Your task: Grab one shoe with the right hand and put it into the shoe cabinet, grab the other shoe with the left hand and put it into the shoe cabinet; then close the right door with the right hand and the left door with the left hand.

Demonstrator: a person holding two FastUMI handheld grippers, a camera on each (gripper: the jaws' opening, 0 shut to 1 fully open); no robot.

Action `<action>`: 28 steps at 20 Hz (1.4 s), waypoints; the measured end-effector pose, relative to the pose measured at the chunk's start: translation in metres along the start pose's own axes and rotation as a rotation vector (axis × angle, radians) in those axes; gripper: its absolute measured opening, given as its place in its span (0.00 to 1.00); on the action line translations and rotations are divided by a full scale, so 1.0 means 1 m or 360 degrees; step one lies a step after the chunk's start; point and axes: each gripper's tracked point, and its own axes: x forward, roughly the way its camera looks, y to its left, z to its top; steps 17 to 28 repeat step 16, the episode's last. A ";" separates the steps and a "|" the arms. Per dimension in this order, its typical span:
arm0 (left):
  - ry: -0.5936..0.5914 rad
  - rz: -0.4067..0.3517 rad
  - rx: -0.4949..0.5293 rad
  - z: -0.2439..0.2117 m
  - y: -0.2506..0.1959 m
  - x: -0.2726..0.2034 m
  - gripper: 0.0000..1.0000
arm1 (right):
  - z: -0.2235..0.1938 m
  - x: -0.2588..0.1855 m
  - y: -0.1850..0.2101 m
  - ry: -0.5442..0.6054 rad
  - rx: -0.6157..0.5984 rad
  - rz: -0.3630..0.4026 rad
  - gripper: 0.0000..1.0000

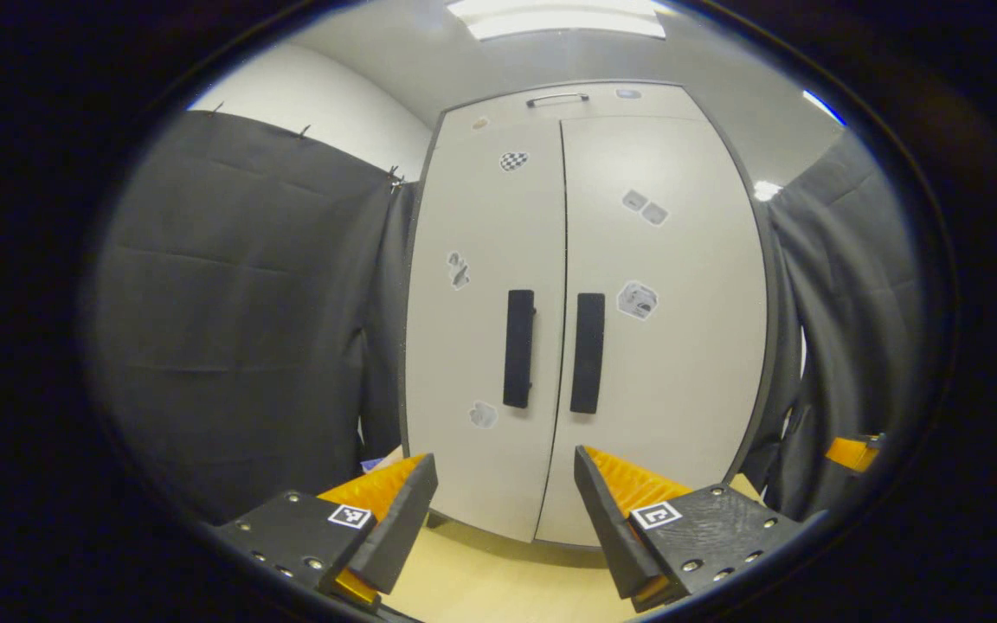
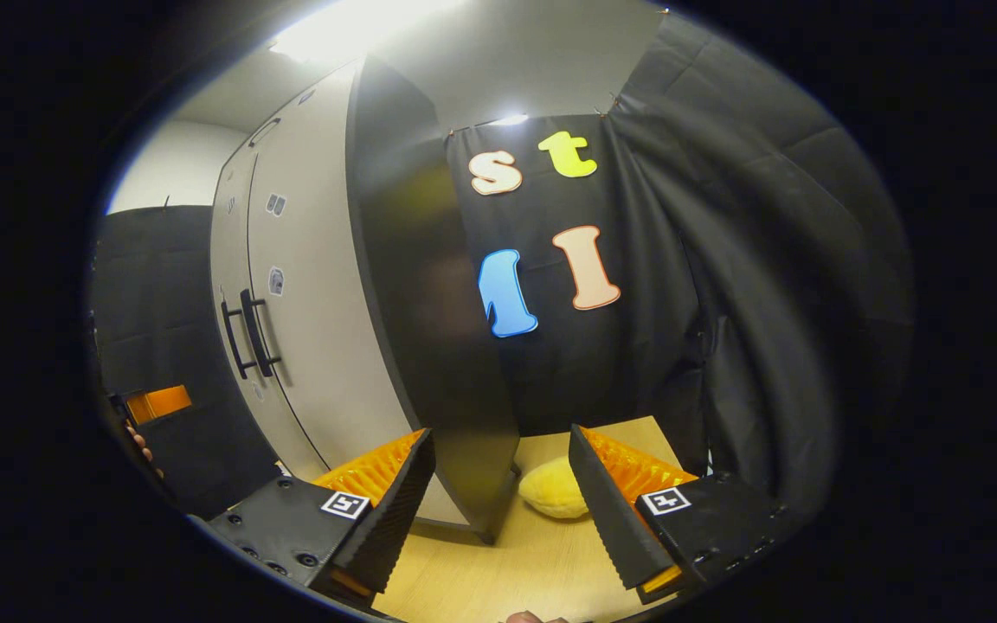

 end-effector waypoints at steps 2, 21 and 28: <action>0.0008 -0.0026 0.0020 0.002 0.007 0.003 0.95 | -0.004 0.007 0.013 0.0048 -0.0001 0.0009 0.98; 0.0061 -0.0095 -0.0098 -0.009 0.063 0.027 0.95 | 0.004 0.046 0.091 0.0064 -0.0033 -0.0059 0.98; 0.0061 -0.0095 -0.0098 -0.009 0.063 0.027 0.95 | 0.004 0.046 0.091 0.0064 -0.0033 -0.0059 0.98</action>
